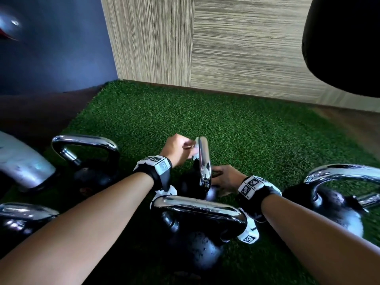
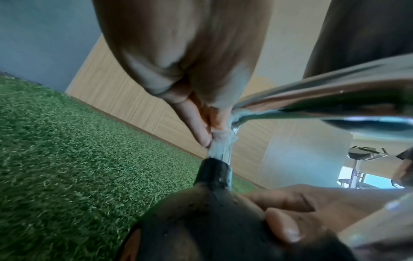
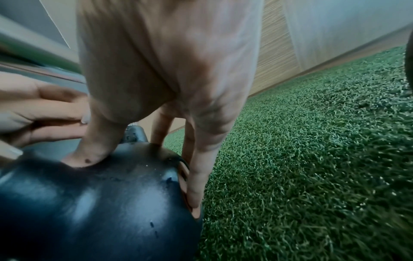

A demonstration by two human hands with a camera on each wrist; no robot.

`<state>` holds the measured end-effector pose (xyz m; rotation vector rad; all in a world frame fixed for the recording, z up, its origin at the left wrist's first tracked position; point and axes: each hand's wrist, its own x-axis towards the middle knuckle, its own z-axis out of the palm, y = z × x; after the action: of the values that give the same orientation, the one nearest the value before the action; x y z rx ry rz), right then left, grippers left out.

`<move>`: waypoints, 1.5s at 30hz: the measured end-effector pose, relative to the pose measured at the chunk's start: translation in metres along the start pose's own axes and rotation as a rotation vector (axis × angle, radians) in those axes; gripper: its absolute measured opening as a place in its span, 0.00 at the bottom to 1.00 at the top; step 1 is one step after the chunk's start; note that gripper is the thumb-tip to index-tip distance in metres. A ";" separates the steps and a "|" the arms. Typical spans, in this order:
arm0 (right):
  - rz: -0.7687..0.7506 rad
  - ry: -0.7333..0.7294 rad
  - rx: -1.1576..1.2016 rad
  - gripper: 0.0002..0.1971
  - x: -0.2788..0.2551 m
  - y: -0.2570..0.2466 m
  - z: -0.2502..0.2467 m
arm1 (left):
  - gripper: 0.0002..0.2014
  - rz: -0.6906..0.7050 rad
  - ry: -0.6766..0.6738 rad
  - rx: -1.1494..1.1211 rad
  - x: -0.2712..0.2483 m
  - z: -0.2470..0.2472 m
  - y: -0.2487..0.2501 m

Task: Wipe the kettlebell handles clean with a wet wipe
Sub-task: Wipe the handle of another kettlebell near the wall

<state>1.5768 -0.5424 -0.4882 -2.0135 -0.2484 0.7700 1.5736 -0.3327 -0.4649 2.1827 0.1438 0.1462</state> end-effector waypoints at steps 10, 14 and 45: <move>-0.003 0.041 0.008 0.30 -0.001 0.006 0.002 | 0.11 0.024 -0.239 -0.409 -0.013 -0.021 -0.002; -0.002 0.047 -0.001 0.29 -0.001 0.005 0.002 | 0.11 0.048 -0.279 -0.423 -0.018 -0.031 0.004; -0.053 0.032 -0.065 0.16 0.004 0.009 0.000 | 0.08 0.300 -0.389 0.262 -0.078 -0.020 0.006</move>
<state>1.5788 -0.5452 -0.4981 -2.0701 -0.3107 0.7039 1.4941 -0.3325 -0.4522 2.4371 -0.4064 -0.1383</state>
